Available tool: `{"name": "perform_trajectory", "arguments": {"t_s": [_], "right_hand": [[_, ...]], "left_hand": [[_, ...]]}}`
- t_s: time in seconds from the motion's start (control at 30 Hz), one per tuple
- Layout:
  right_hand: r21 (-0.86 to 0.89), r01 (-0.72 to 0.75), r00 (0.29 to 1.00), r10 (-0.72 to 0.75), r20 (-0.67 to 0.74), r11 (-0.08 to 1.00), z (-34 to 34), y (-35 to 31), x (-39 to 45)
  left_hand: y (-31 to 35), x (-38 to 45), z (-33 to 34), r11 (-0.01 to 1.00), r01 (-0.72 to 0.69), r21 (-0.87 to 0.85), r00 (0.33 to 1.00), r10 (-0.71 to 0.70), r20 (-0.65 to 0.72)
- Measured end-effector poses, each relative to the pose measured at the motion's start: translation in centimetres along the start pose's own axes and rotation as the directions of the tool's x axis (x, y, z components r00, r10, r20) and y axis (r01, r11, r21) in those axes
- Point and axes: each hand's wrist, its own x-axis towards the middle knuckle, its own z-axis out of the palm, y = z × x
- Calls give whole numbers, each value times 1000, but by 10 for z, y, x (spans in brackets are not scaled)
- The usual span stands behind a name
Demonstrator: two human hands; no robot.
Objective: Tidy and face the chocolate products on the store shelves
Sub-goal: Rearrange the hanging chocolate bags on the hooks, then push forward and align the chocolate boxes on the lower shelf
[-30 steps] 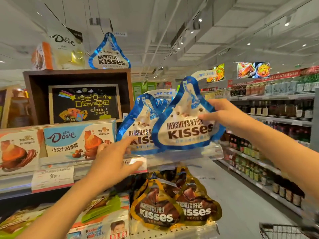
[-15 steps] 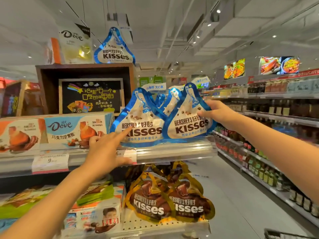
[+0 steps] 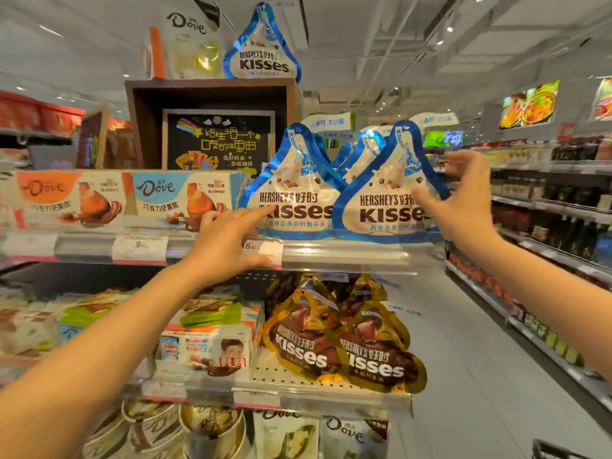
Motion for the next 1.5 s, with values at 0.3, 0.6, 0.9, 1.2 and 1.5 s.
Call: {"name": "perform_trajectory", "arguments": {"t_s": [0.3,0.6,0.9,1.2,1.5], "right_hand": [[-29,598,800,-595,76,801,39,-45,-46],[89,530,555,-425,715,843,160,-90,-151],[-595,32,589,465,661,803,277,-106,-172],[-278,-610,585,659,473,742,282,-105,-169],[143,-940,315,623,716,311,279,-119,-148]], "left_hand": [[-36,-40,8,943,-305,130,896,331,-296],[-148,-86,42,943,-311,117,935,281,215],[-180,-52,71,931,267,-247,714,-19,700],[-188,-46,84,893,341,-292,676,-17,737],[-208,-44,38,939,314,-140,578,-72,813]]}}
